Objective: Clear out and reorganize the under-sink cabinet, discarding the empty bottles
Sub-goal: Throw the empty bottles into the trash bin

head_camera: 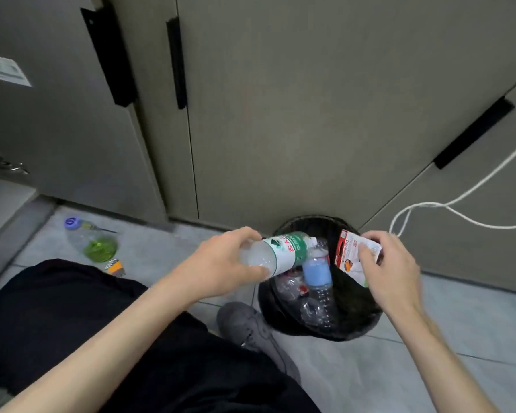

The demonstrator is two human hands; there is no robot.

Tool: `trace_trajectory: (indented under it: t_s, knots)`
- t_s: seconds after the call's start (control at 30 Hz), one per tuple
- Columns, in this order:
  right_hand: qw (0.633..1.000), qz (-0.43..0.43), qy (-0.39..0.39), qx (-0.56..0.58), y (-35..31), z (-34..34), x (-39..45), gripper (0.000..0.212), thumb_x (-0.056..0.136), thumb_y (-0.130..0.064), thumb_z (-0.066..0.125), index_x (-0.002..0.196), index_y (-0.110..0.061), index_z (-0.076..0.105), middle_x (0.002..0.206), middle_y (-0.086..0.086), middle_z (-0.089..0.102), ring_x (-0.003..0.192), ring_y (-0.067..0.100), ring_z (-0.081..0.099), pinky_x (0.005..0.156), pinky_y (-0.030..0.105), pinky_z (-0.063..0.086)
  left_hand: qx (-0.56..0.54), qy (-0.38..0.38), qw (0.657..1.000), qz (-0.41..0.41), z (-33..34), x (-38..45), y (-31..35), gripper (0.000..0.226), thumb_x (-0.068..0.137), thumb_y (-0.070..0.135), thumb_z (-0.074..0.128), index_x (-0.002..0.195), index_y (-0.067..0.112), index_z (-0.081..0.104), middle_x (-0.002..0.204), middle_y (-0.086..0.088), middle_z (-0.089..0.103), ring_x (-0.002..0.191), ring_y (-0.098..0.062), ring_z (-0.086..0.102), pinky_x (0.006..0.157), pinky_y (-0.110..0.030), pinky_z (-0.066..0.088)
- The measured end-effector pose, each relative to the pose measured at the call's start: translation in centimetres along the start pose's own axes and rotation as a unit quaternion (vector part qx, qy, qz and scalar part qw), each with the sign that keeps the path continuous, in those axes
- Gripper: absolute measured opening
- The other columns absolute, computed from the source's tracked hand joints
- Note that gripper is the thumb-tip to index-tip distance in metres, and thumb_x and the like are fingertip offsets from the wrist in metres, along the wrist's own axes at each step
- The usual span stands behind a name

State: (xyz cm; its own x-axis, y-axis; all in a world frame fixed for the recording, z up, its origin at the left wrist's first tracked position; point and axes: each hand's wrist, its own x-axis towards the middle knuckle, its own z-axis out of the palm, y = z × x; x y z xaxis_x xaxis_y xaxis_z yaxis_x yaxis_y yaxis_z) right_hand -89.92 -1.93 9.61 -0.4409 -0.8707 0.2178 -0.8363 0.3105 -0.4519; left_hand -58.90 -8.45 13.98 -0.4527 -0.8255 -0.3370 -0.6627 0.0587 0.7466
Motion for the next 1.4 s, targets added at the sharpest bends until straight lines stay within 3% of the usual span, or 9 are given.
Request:
trace_trajectory:
  t_s: [0.1, 0.3, 0.47, 0.7, 0.9, 1.07, 1.17, 1.3, 1.4]
  knots:
    - [0.998, 0.022, -0.035, -0.052, 1.7, 0.5, 0.1, 0.011, 0.094, -0.043, 0.052, 0.099, -0.035, 0.058, 0.099, -0.012, 0.059, 0.085, 0.022, 0.060, 0.072, 0.038, 0.049, 0.218, 0.031, 0.972, 0.081, 1.7, 2.0, 3.3, 0.040, 0.074, 0.050, 0.063, 0.113, 0.043, 0.058, 0.100, 0.012, 0.064, 0.095, -0.021, 0.062, 0.069, -0.028, 0.038]
    - [0.970, 0.073, -0.196, -0.125, 3.4, 3.4, 0.2, 0.032, 0.095, -0.056, 0.052, 0.113, -0.032, 0.063, 0.115, -0.004, 0.063, 0.108, 0.027, 0.062, 0.084, 0.039, 0.051, 0.338, -0.047, 0.938, 0.064, 4.2, 6.0, 9.2, 0.046, 0.072, 0.029, 0.077, 0.116, 0.020, 0.063, 0.105, -0.003, 0.064, 0.095, -0.028, 0.062, 0.070, -0.032, 0.044]
    - [0.967, 0.063, -0.218, -0.111, 4.1, 4.9, -0.1, 0.012, 0.094, -0.041, 0.055, 0.101, -0.035, 0.063, 0.105, -0.006, 0.070, 0.098, 0.027, 0.064, 0.076, 0.038, 0.052, 0.434, -0.096, 0.894, 0.057, 4.6, 8.6, 13.0, 0.034, 0.067, 0.018, 0.080, 0.071, 0.016, 0.047, 0.073, 0.001, 0.050, 0.064, -0.017, 0.048, 0.050, -0.024, 0.031]
    - [0.969, 0.080, -0.225, -0.069, 5.1, 5.5, 0.1, 0.011, 0.091, -0.044, 0.055, 0.095, -0.035, 0.061, 0.094, -0.012, 0.071, 0.080, 0.019, 0.061, 0.064, 0.034, 0.048, 0.422, -0.086, 0.901, 0.051, 5.4, 10.5, 14.0, 0.036, 0.077, 0.019, 0.076, 0.091, 0.018, 0.043, 0.086, 0.001, 0.046, 0.085, -0.023, 0.046, 0.066, -0.032, 0.038]
    - [0.969, 0.057, -0.238, 0.010, 3.9, 6.2, 1.4, 0.074, 0.081, -0.056, 0.069, 0.144, -0.037, 0.036, 0.125, -0.016, 0.056, 0.110, 0.015, 0.056, 0.087, 0.043, 0.052, 0.401, -0.109, 0.909, 0.033, 4.6, 10.9, 13.3, 0.036, 0.069, 0.023, 0.081, 0.092, 0.019, 0.054, 0.086, 0.003, 0.050, 0.078, -0.022, 0.051, 0.067, -0.032, 0.042]
    - [0.974, 0.040, -0.223, -0.018, 2.6, 6.8, 3.6, 0.054, 0.084, -0.047, 0.069, 0.131, -0.031, 0.050, 0.112, -0.008, 0.059, 0.113, 0.022, 0.050, 0.082, 0.041, 0.049, 0.307, -0.067, 0.949, 0.005, 3.7, 10.6, 10.8, 0.047, 0.067, 0.032, 0.081, 0.099, 0.015, 0.052, 0.077, 0.004, 0.054, 0.058, -0.017, 0.053, 0.055, -0.028, 0.039]
    - [0.973, 0.040, -0.211, -0.089, 3.1, 5.7, 4.1, 0.053, 0.084, -0.056, 0.065, 0.126, -0.026, 0.053, 0.112, -0.003, 0.061, 0.112, 0.024, 0.050, 0.077, 0.040, 0.048, 0.261, -0.006, 0.964, 0.039, 4.0, 10.4, 10.1, 0.040, 0.066, 0.032, 0.081, 0.100, 0.019, 0.064, 0.089, 0.002, 0.061, 0.079, -0.024, 0.059, 0.060, -0.028, 0.041]
    - [0.982, 0.058, -0.148, -0.102, 4.1, 3.9, 3.5, 0.047, 0.079, -0.063, 0.061, 0.104, -0.024, 0.053, 0.099, -0.003, 0.059, 0.102, 0.027, 0.055, 0.066, 0.037, 0.041, 0.260, 0.058, 0.957, 0.115, 5.6, 10.7, 10.3, 0.031, 0.067, 0.031, 0.080, 0.093, 0.017, 0.070, 0.091, -0.002, 0.062, 0.079, -0.028, 0.057, 0.061, -0.031, 0.045]
    - [0.981, 0.079, -0.152, -0.092, 4.2, 3.3, 2.9, 0.045, 0.079, -0.058, 0.064, 0.105, -0.024, 0.052, 0.103, -0.001, 0.061, 0.102, 0.027, 0.057, 0.069, 0.039, 0.045, 0.322, 0.017, 0.937, 0.130, 7.5, 11.1, 10.1, 0.030, 0.063, 0.023, 0.079, 0.091, 0.016, 0.071, 0.084, -0.004, 0.061, 0.074, -0.028, 0.056, 0.057, -0.030, 0.043]
